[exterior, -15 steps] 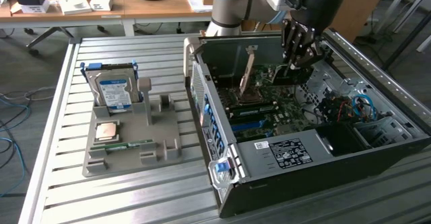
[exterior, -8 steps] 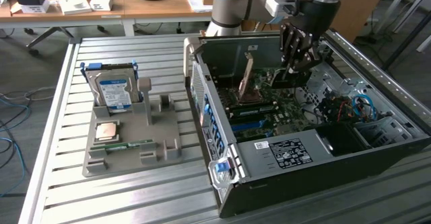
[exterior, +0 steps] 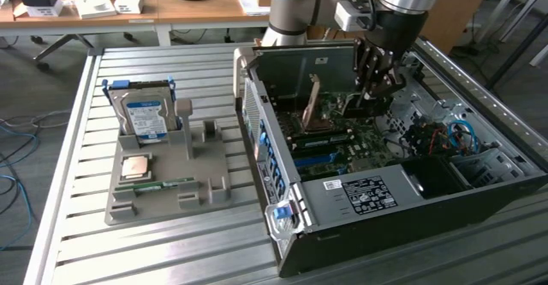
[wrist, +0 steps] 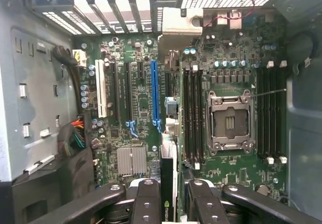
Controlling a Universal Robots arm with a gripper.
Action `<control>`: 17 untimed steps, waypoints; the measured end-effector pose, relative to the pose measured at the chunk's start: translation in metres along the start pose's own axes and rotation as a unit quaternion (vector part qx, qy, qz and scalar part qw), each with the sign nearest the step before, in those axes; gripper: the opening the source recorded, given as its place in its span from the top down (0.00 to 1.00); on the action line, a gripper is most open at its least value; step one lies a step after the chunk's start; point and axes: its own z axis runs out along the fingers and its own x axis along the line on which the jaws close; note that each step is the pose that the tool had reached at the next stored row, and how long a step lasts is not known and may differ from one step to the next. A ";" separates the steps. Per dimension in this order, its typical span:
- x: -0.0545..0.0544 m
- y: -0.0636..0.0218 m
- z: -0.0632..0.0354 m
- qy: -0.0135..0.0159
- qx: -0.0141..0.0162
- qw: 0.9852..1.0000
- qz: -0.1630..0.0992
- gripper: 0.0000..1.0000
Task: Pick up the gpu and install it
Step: 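Insert the gpu into the slot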
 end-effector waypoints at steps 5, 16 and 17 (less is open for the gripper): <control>0.000 0.0000 0.0055 0.000 0.000 1.000 0.000 0.74; 0.000 0.0003 0.0200 0.000 0.000 1.000 0.000 0.74; 0.000 0.0003 0.0205 0.000 0.000 1.000 0.000 0.74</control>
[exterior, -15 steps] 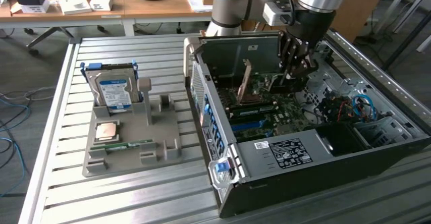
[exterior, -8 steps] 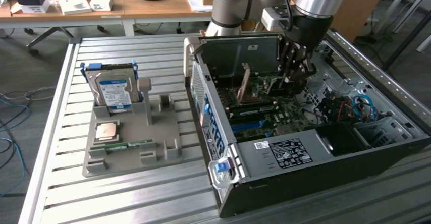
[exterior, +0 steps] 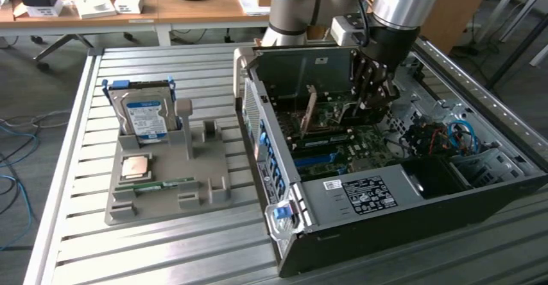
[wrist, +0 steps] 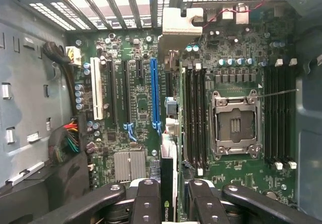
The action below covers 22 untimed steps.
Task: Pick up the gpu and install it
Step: 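Insert the gpu into the slot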
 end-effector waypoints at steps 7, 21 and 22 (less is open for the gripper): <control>0.000 0.0054 0.0005 0.000 0.000 1.000 0.000 0.74; 0.016 0.0089 0.0006 0.000 0.000 1.000 0.000 0.74; 0.016 0.0099 0.0007 0.000 0.000 1.000 0.000 0.74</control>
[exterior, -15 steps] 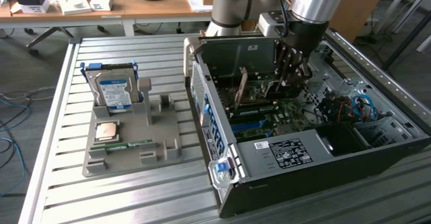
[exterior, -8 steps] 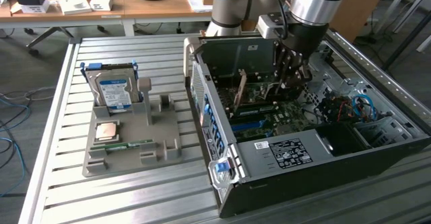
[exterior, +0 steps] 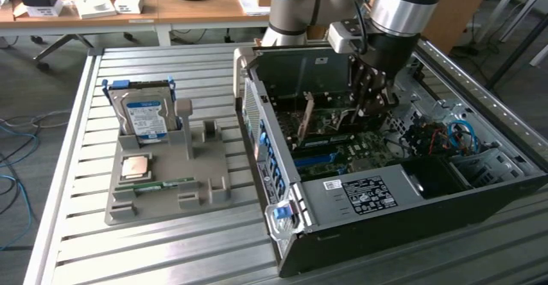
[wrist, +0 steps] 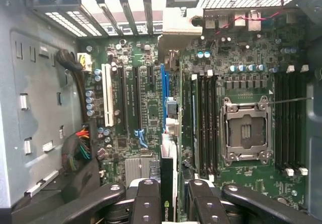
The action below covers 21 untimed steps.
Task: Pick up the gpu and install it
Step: 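Insert the gpu into the slot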
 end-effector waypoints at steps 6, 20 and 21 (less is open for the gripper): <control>0.002 0.0048 0.0039 0.000 0.000 1.000 0.000 0.74; 0.003 0.0086 0.0233 0.000 0.000 1.000 -0.002 0.74; 0.003 0.0086 0.0236 -0.001 0.000 1.000 -0.003 0.74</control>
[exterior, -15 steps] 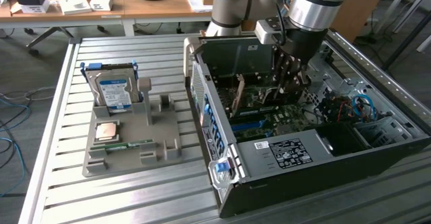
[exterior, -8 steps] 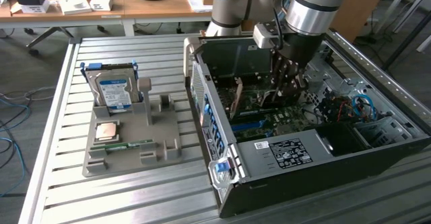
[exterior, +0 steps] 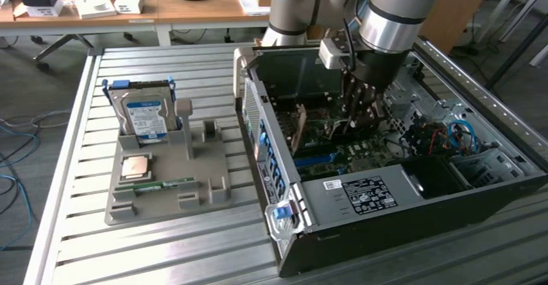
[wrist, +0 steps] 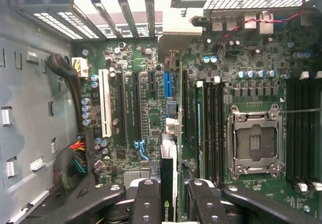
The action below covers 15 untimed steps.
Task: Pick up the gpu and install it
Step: 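Insert the gpu into the slot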
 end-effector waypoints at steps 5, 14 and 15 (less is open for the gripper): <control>0.000 0.0004 0.0009 0.000 0.000 1.000 -0.004 0.74; 0.000 0.0047 0.0086 0.000 0.000 1.000 -0.006 0.74; 0.000 0.0049 0.0095 0.000 0.000 1.000 -0.006 0.74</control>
